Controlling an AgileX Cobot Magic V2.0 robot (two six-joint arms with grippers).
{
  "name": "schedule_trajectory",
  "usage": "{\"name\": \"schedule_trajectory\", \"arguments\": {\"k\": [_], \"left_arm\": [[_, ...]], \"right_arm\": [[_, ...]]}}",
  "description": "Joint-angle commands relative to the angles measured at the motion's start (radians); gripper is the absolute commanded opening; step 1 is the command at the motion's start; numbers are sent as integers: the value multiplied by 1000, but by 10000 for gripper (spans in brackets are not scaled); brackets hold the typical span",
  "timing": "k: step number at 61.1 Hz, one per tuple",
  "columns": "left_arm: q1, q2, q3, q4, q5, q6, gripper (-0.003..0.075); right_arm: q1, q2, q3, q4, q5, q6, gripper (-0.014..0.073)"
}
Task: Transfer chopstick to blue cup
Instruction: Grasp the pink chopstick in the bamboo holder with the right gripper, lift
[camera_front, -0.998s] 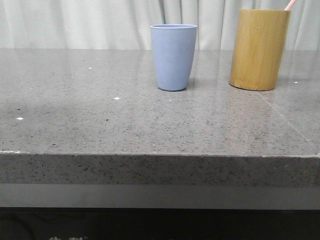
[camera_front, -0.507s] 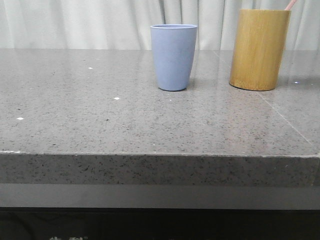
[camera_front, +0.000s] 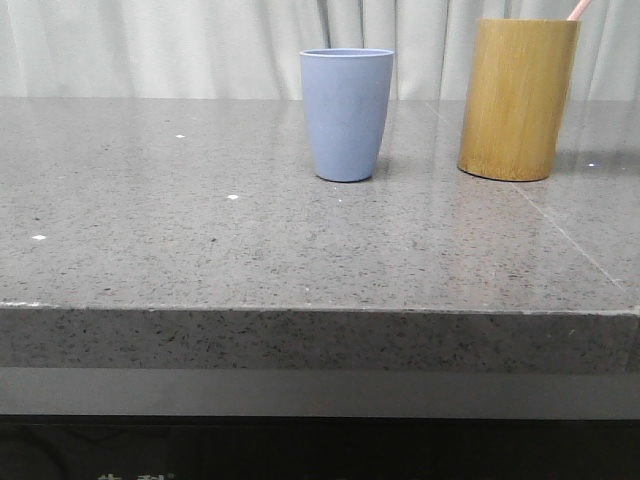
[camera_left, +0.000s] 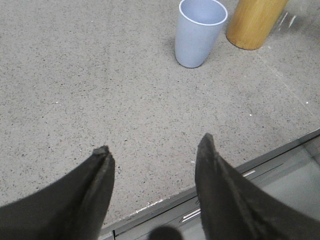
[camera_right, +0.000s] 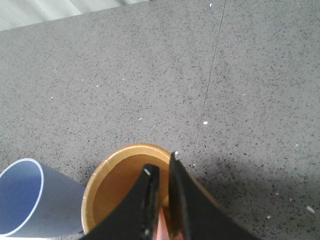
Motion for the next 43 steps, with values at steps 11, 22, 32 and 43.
{"name": "schedule_trajectory", "arguments": {"k": [11, 22, 32, 43], "left_arm": [[1, 0, -27, -23, -67, -8, 367], [1, 0, -27, -23, -67, -8, 367], [1, 0, -27, -23, -67, -8, 367], [1, 0, -27, -23, -67, -8, 367]], "right_arm": [[1, -45, -71, 25, -17, -11, -65], [1, -45, -216, -28, 74, -11, -65], [1, -45, -407, -128, 200, -7, -65], [13, -48, -622, -181, 323, 39, -65]]}}
